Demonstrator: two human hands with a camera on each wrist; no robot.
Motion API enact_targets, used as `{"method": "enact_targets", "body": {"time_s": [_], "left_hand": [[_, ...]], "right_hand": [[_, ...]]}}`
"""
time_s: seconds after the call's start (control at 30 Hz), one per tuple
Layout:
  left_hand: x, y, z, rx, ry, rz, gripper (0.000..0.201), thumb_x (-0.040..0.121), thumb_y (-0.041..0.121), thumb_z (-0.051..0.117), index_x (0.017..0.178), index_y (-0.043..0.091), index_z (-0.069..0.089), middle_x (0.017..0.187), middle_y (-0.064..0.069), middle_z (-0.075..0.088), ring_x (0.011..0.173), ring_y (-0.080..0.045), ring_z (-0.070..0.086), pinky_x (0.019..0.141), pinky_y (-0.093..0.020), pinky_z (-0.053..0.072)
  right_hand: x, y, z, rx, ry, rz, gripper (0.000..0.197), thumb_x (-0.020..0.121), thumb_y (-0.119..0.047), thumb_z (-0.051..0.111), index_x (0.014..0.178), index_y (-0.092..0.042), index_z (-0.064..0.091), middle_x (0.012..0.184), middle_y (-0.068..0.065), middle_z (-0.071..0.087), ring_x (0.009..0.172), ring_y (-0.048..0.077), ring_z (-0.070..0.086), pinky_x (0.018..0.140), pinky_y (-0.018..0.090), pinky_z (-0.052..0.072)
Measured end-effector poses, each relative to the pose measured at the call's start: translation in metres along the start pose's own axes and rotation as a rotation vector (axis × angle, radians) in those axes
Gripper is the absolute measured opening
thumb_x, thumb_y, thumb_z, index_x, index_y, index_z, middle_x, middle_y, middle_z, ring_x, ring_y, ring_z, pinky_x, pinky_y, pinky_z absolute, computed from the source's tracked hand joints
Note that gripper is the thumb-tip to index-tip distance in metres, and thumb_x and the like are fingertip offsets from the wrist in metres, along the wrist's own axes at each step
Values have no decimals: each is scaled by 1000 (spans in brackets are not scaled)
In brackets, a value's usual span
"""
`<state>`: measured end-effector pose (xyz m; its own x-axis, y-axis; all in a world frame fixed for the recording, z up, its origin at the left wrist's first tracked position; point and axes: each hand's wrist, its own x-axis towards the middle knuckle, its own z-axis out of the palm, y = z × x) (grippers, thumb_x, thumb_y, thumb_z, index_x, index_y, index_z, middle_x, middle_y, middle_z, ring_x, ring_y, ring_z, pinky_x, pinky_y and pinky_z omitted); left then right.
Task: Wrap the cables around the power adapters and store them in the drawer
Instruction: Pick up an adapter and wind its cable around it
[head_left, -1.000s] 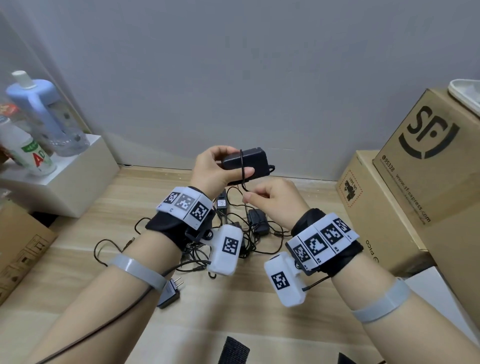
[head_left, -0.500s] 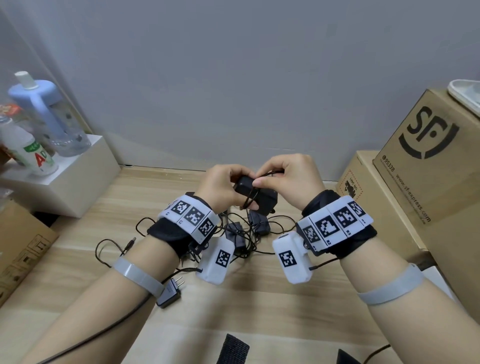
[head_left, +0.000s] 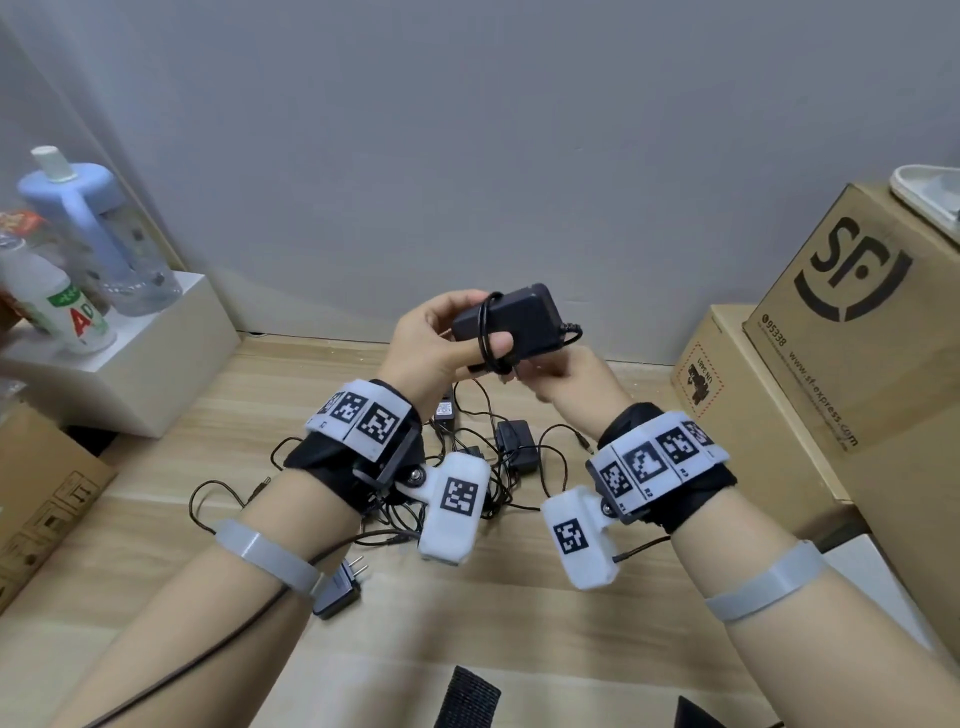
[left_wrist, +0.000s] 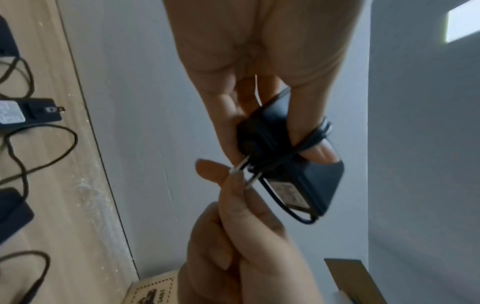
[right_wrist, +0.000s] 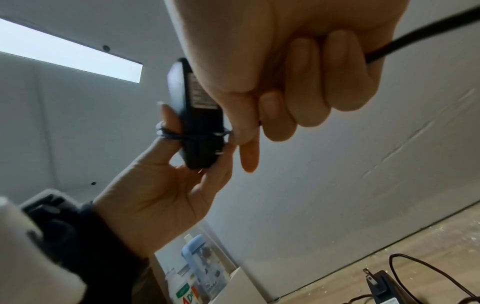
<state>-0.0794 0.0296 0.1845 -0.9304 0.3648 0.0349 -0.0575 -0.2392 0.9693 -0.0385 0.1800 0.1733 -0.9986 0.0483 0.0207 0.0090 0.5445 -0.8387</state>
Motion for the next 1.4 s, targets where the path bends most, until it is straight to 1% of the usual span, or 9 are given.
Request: {"method": "enact_targets", "body": {"time_s": [0.17,0.3,0.5,0.67,0.77,0.9,1.1,1.3,1.4], "left_hand": [[-3,-3,5,98,126,29,35,70,-8,71,94,15,59,88,-4,61,75,-15,62,69,-31,57],[0,-4,3,149,173,60,36,68,-5,75,89,18,58,86,-1,60,73,-14,61,61,-23,57],[5,-14,-6,448,208,127,43,57,7,86,88,23,60,85,4,64,74,-13,63,70,-27,55],[4,-17,-12,660,91,83,42,56,5,85,81,30,62,86,1,68,80,-20,68,80,-37,56],[2,-15,-11,732,2,49,44,52,9,88,82,29,63,78,6,67,74,-16,66,74,-28,56],[1,-13,-12,659,-77,-27,46,50,8,89,80,31,63,76,7,66,69,-11,63,68,-20,53],[-2,-8,-19,346,-162,-112,45,56,-13,78,84,20,63,75,5,67,64,-4,64,57,-21,55],[-1,-10,-6,-6,-141,-149,41,58,-3,71,95,10,59,93,-10,60,77,-22,64,53,-32,57],[1,-9,-2,-51,-70,-124,32,70,-6,69,96,9,59,95,-9,60,73,-18,67,57,-32,58]], "right_hand": [[-3,-1,6,-133,-140,-6,20,92,-22,50,93,-18,69,99,7,69,87,21,57,85,41,47],[-6,-3,8,-167,-157,18,24,91,-27,50,86,-20,73,91,11,69,86,23,60,86,40,48],[-13,-14,5,-215,-143,-101,22,86,-27,60,76,-12,73,78,17,68,79,30,61,74,36,47],[-10,-23,-4,-269,-58,-125,10,75,-32,72,76,-22,75,69,0,67,74,18,61,73,32,49],[-7,-24,-11,-315,-28,-110,9,68,-34,76,63,-30,70,63,-8,64,75,15,62,75,35,52],[-3,-20,-16,-247,17,-89,22,65,-30,79,54,-32,60,55,-9,56,63,10,53,70,33,48],[5,-4,-22,4,160,-91,18,78,-22,70,63,-30,65,77,19,69,75,34,60,78,43,50],[5,11,-6,51,51,3,40,85,0,49,66,-33,58,69,-8,60,69,9,52,69,27,43],[-1,18,4,-40,-59,36,30,93,-16,44,69,-30,56,82,0,62,62,6,44,71,31,39]]}}
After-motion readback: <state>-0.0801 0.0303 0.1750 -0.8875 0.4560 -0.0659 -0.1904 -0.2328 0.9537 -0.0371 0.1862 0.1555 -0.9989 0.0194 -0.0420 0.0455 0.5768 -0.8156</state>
